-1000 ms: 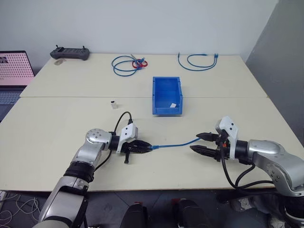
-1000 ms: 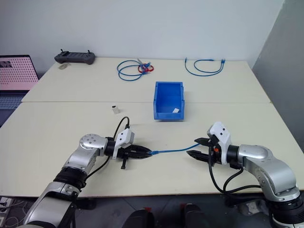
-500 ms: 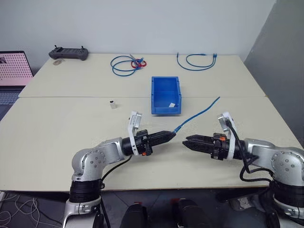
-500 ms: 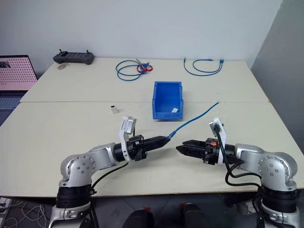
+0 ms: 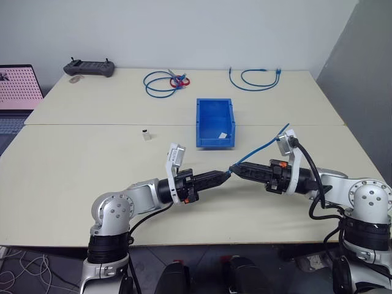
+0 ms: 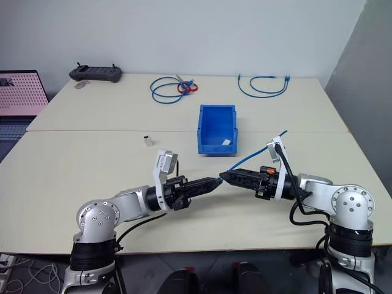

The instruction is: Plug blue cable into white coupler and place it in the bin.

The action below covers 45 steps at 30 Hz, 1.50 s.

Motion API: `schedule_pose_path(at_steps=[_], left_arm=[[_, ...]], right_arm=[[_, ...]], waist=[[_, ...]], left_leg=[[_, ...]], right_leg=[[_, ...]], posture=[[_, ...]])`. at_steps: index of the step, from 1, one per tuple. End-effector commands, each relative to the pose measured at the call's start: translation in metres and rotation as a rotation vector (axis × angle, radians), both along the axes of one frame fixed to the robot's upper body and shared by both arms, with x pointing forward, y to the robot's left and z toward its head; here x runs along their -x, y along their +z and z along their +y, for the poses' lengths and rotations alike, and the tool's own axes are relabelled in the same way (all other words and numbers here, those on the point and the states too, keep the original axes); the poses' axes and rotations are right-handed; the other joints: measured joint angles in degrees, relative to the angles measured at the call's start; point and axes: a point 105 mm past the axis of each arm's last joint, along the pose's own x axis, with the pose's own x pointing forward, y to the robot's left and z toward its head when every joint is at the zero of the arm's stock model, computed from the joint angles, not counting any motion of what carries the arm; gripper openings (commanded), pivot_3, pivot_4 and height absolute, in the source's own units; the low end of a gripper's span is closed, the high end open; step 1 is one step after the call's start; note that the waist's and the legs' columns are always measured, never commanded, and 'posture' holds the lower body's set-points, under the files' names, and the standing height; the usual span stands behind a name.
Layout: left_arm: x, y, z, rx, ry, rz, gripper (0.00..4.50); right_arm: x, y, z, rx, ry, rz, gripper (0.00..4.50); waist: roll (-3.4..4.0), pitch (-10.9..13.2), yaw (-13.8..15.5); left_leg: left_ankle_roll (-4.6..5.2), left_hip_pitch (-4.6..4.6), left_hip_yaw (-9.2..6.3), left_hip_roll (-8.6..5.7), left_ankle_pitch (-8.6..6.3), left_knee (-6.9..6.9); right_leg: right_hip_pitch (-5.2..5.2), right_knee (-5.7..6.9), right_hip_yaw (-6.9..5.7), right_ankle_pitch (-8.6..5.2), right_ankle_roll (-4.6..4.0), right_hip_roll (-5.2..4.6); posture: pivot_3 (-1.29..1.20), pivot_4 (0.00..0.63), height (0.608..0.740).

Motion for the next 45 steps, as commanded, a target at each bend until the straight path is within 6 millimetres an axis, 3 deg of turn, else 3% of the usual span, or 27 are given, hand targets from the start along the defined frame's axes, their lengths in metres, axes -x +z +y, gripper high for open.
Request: schedule_pose_path(at_steps=[1,11,18,20,23,26,28,32,35,37,40,45], left_arm=[[0.004,0.011,-0.002,0.019,-0.020,-0.046,0.24],[0.005,0.009,-0.004,0.018,-0.018,-0.051,0.24],[0.002,0.007,-0.004,-0.009,0.021,-0.094,0.24],[0.005,0.005,-0.005,-0.024,0.004,-0.106,0.94],[0.020,-0.005,-0.002,-0.132,-0.062,-0.198,1.57],[0.030,-0.032,0.011,-0.370,-0.086,-0.341,2.14],[0.024,-0.041,0.022,-0.461,-0.017,-0.395,2.51],[-0.020,-0.050,0.056,-0.666,0.355,-0.490,3.30],[-0.063,-0.055,0.120,-0.910,0.918,-0.524,3.89],[-0.070,-0.055,0.149,-1.003,1.165,-0.524,4.33],[-0.079,-0.060,0.164,-1.002,1.358,-0.477,4.33],[-0.109,-0.062,0.159,-0.867,1.436,-0.406,4.33]], right_arm=[[0.006,0.012,0.005,-0.037,0.044,-0.038,2.69],[0.007,0.014,0.003,-0.048,0.050,-0.020,0.16],[0.008,0.014,0.003,-0.024,0.064,-0.018,0.14],[0.006,0.014,0.003,-0.020,0.056,-0.020,0.14],[0.001,0.015,0.001,-0.011,0.034,-0.031,0.14],[-0.003,0.013,-0.002,0.005,0.015,-0.037,0.14],[-0.005,0.013,-0.005,0.008,0.005,-0.038,0.14],[-0.011,0.010,-0.009,0.025,-0.036,-0.050,0.14],[-0.016,0.009,-0.010,0.019,-0.060,-0.059,0.14],[-0.019,0.008,-0.010,0.023,-0.069,-0.065,0.14],[-0.023,0.007,-0.008,0.029,-0.072,-0.075,0.14],[-0.030,0.008,-0.004,0.039,-0.078,-0.097,0.14]], waist=[[0.00,0.00,0.00],[0.00,0.01,0.00],[0.00,0.01,0.00],[0.00,0.01,-0.04],[0.02,0.02,-0.14],[0.07,0.04,-0.03],[0.10,0.06,-0.07],[0.12,0.11,0.22],[0.11,0.11,0.23],[0.07,0.13,0.25],[0.04,0.14,0.18],[-0.01,0.14,0.75]], left_leg=[[0.00,0.00,0.00,0.00,0.00,0.00],[0.00,-0.02,0.00,0.00,0.00,-0.01],[0.00,-0.03,0.00,0.00,0.00,-0.01],[0.00,-0.03,0.00,0.00,0.00,-0.03],[0.00,-0.01,0.01,0.04,0.00,-0.06],[0.00,0.00,0.01,0.04,0.00,-0.11],[0.00,0.01,0.06,0.03,0.00,-0.12],[0.01,-0.04,0.09,0.04,0.00,-0.14],[0.01,-0.08,0.10,0.05,-0.01,-0.14],[0.02,-0.12,0.07,0.08,-0.01,-0.14],[0.02,-0.18,0.09,0.08,-0.01,-0.15],[0.02,-0.21,0.08,-0.01,-0.01,-0.09]], right_leg=[[0.00,0.00,0.00,0.00,0.00,0.00],[0.00,-0.02,0.00,0.00,0.00,0.00],[0.00,-0.05,0.00,0.00,0.01,0.00],[-0.01,-0.06,0.01,0.00,0.01,0.00],[-0.03,-0.06,0.03,-0.01,0.00,0.02],[-0.04,-0.08,0.03,-0.01,-0.01,0.04],[-0.06,-0.13,0.06,-0.01,-0.01,0.02],[-0.06,-0.24,0.08,0.02,0.03,-0.10],[-0.05,-0.32,0.08,0.06,0.11,-0.21],[-0.05,-0.40,0.06,0.09,0.16,-0.25],[-0.08,-0.41,0.06,0.11,0.16,-0.33],[-0.04,-0.41,-0.03,0.18,0.27,-0.41]], posture=[[0.00,0.150,0.740],[0.00,0.150,0.740],[0.00,0.150,0.740],[0.00,0.150,0.740],[0.00,0.150,0.740],[0.00,0.150,0.740],[0.00,0.150,0.740],[0.00,0.150,0.740],[0.00,0.150,0.740],[0.00,0.150,0.740],[0.00,0.150,0.740],[0.00,0.150,0.740]])
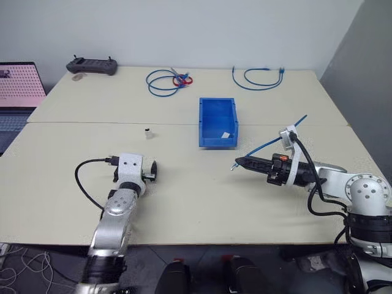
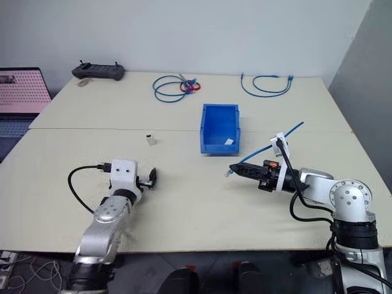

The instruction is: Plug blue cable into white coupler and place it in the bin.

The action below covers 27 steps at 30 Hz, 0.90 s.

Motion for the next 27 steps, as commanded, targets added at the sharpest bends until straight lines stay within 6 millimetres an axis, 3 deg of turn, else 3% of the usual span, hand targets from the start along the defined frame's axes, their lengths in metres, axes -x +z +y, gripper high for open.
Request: schedule_pose_path(at_steps=[1,11,17,23,27], left_arm=[[-0.024,0.018,0.000,0.066,0.024,-0.102,4.33],[-0.069,0.018,0.012,0.203,-0.002,-0.093,4.33],[-0.086,0.015,-0.004,0.221,-0.109,-0.042,4.33],[-0.095,0.024,0.004,0.199,-0.059,-0.047,4.33],[-0.097,0.026,0.009,0.164,-0.046,-0.050,3.69]], right_arm=[[-0.006,0.013,-0.001,-0.013,-0.012,-0.063,0.14],[-0.008,0.015,-0.007,0.015,-0.036,-0.087,0.14],[-0.006,0.017,-0.002,0.006,-0.035,-0.097,0.14],[-0.006,0.018,-0.002,0.007,-0.041,-0.100,0.14],[-0.006,0.019,-0.004,0.006,-0.052,-0.101,0.14]], waist=[[-0.02,0.01,0.29],[-0.05,0.01,0.02],[-0.06,0.01,-0.19],[-0.06,0.01,-0.08],[-0.06,0.02,-0.25]], left_leg=[[0.00,-0.01,0.01,-0.03,0.00,0.01],[0.01,-0.07,0.01,-0.04,-0.01,-0.02],[0.01,-0.04,0.00,-0.07,-0.01,-0.01],[0.01,-0.05,0.00,-0.09,-0.01,0.00],[0.01,-0.05,0.01,-0.07,-0.01,0.00]], right_leg=[[0.00,0.01,0.00,0.01,0.00,0.00],[-0.04,-0.05,-0.05,0.17,-0.23,0.03],[-0.01,0.00,-0.07,0.05,0.00,0.04],[-0.01,-0.01,-0.08,0.07,0.02,0.04],[-0.02,-0.01,-0.07,0.07,0.00,-0.01]], posture=[[0.00,0.150,0.740],[0.00,0.150,0.740],[0.00,0.150,0.740],[0.00,0.150,0.740],[0.00,0.150,0.740]])
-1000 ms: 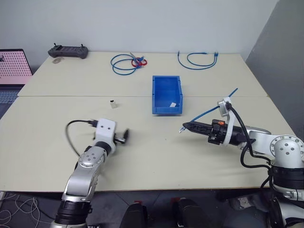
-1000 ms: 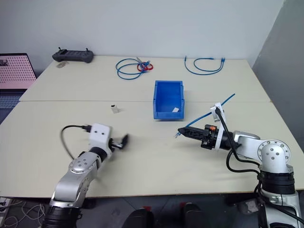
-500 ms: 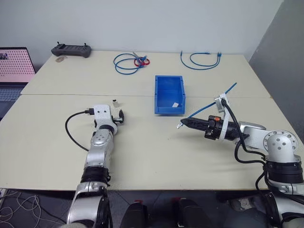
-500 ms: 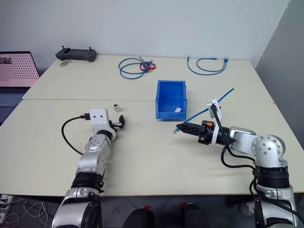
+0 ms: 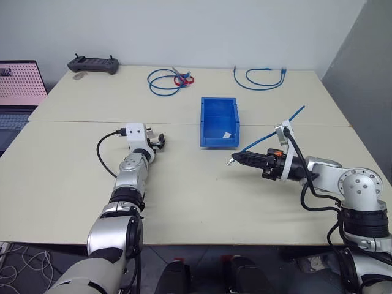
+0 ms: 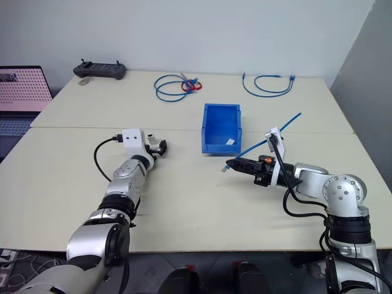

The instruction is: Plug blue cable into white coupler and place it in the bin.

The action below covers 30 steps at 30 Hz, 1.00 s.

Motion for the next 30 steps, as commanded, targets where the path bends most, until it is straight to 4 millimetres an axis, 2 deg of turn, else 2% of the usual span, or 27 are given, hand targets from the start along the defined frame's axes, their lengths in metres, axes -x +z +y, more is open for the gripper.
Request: schedule_pose_path(at_steps=[1,12,14,19,21,23,25,28,30], left_arm=[[-0.004,0.012,0.005,-0.046,0.008,-0.037,3.46],[-0.007,0.018,0.004,-0.066,-0.007,-0.048,1.40],[-0.007,0.020,0.004,-0.073,-0.011,-0.052,0.89],[-0.006,0.024,0.004,-0.074,-0.045,-0.064,0.80],[0.001,0.024,-0.026,-0.022,-0.271,-0.083,0.80],[0.036,0.018,-0.068,-0.094,-0.671,-0.086,0.80],[0.079,0.010,-0.095,-0.142,-0.961,-0.052,0.80],[0.130,0.005,-0.122,-0.146,-1.245,-0.003,0.80],[0.154,0.000,-0.137,-0.164,-1.380,0.018,0.80]], right_arm=[[0.003,0.015,-0.003,-0.029,-0.007,-0.058,0.14],[0.001,0.016,-0.005,-0.028,-0.029,-0.060,0.14],[0.000,0.016,-0.006,-0.027,-0.030,-0.061,0.14],[0.000,0.015,-0.005,-0.027,-0.032,-0.065,0.14],[0.001,0.015,-0.004,-0.018,-0.027,-0.073,0.14],[0.004,0.013,-0.002,0.033,-0.001,-0.102,0.14],[0.007,0.013,0.001,0.064,0.023,-0.126,0.14],[0.009,0.012,0.006,0.121,0.057,-0.183,0.14],[0.008,0.010,0.010,0.176,0.080,-0.236,0.14]], waist=[[0.00,0.00,-0.02],[0.00,0.00,-0.03],[0.00,0.00,-0.03],[-0.01,0.00,-0.04],[0.00,0.00,-0.06],[0.01,0.00,-0.22],[0.05,-0.01,-0.52],[0.05,0.00,-0.45],[0.09,0.02,-0.38]], left_leg=[[0.00,0.00,0.00,0.02,0.00,0.00],[0.00,0.00,0.01,0.03,0.00,-0.01],[0.00,0.00,0.01,0.03,0.00,-0.01],[0.00,0.00,0.01,0.02,0.00,-0.01],[0.00,-0.01,0.01,0.02,0.00,-0.01],[-0.01,0.00,0.05,0.01,0.00,-0.04],[-0.04,0.01,0.11,0.01,0.00,-0.07],[-0.12,0.00,0.16,0.08,-0.03,-0.08],[-0.10,-0.01,0.07,0.10,-0.05,-0.08]], right_leg=[[0.00,0.00,0.00,0.00,0.00,0.00],[-0.01,0.02,0.00,0.01,-0.02,0.00],[-0.02,0.01,0.00,0.04,-0.06,0.00],[-0.02,0.01,-0.01,0.12,-0.20,0.00],[-0.02,0.01,-0.01,0.12,-0.20,0.00],[-0.04,0.03,0.01,0.12,-0.21,0.01],[-0.05,0.03,0.07,0.12,-0.25,-0.01],[-0.13,0.03,0.14,0.06,-0.36,-0.07],[-0.16,0.07,0.10,0.04,-0.38,-0.03]], posture=[[0.00,0.150,0.740],[0.00,0.150,0.740],[0.00,0.150,0.740],[0.00,0.150,0.740],[0.00,0.150,0.740],[0.00,0.150,0.740],[0.00,0.150,0.740],[0.00,0.150,0.740],[0.00,0.150,0.740]])
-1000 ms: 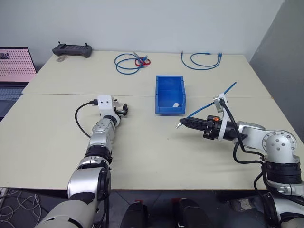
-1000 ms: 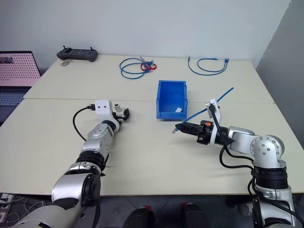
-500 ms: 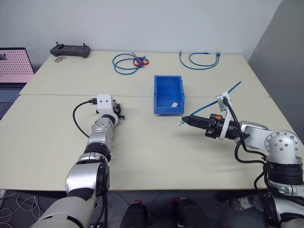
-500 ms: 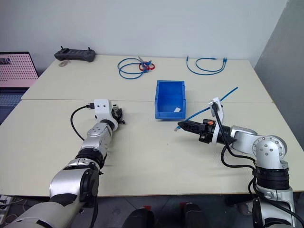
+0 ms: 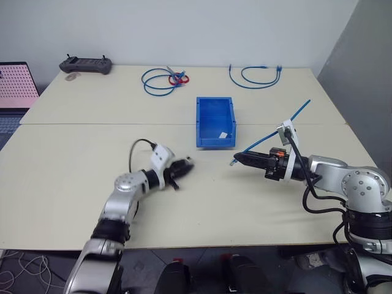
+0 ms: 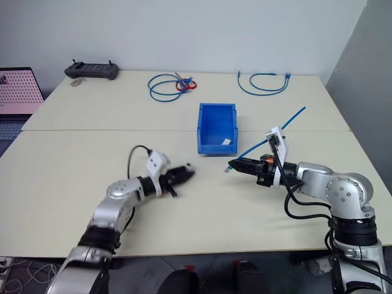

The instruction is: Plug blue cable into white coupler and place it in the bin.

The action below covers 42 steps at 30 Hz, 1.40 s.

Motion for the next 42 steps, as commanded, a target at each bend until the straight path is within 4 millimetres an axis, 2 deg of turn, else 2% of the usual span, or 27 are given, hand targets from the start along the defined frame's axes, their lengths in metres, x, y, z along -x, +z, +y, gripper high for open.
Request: schedule_pose_path(at_steps=[1,5,10,17,26,42], left_arm=[[0.042,0.012,-0.035,-0.016,-0.294,-0.025,0.80],[0.046,-0.009,-0.041,-0.098,-0.379,-0.024,0.80],[0.039,-0.028,-0.040,-0.160,-0.442,-0.031,0.80],[0.033,-0.027,-0.041,-0.154,-0.456,-0.044,0.80],[0.038,-0.028,-0.041,-0.150,-0.472,-0.038,0.80],[0.038,-0.023,-0.038,-0.138,-0.447,-0.027,0.80]], right_arm=[[0.004,0.008,0.011,0.079,0.074,-0.145,0.14],[0.007,0.000,0.017,0.183,0.151,-0.234,0.14],[0.017,-0.025,0.016,0.355,0.260,-0.348,0.14],[0.030,-0.039,0.021,0.388,0.326,-0.394,0.14],[0.029,-0.035,0.033,0.319,0.321,-0.406,0.14],[0.019,-0.057,0.038,0.349,0.358,-0.409,0.14]], waist=[[0.04,0.02,0.06],[0.05,0.02,0.23],[0.05,0.02,0.35],[0.04,0.02,0.32],[0.04,0.02,0.30],[0.05,0.01,0.28]], left_leg=[[0.01,0.04,-0.02,0.00,0.00,0.00],[0.11,0.11,-0.02,-0.03,0.06,0.08],[0.17,0.12,-0.04,-0.02,0.10,0.10],[0.18,0.10,-0.03,-0.04,0.10,0.11],[0.18,0.13,-0.04,-0.02,0.10,0.12],[0.18,0.15,-0.04,-0.02,0.10,0.13]], right_leg=[[0.02,0.02,-0.01,-0.01,0.01,0.03],[0.12,-0.01,-0.01,-0.14,0.34,0.14],[0.14,-0.04,-0.04,-0.13,0.36,0.35],[0.15,-0.04,0.00,-0.13,0.37,0.34],[0.17,-0.02,0.00,-0.13,0.37,0.34],[0.17,0.00,-0.01,-0.12,0.35,0.35]], posture=[[0.00,0.150,0.740],[0.00,0.150,0.740],[0.00,0.150,0.740],[0.00,0.150,0.740],[0.00,0.150,0.740],[0.00,0.150,0.740]])
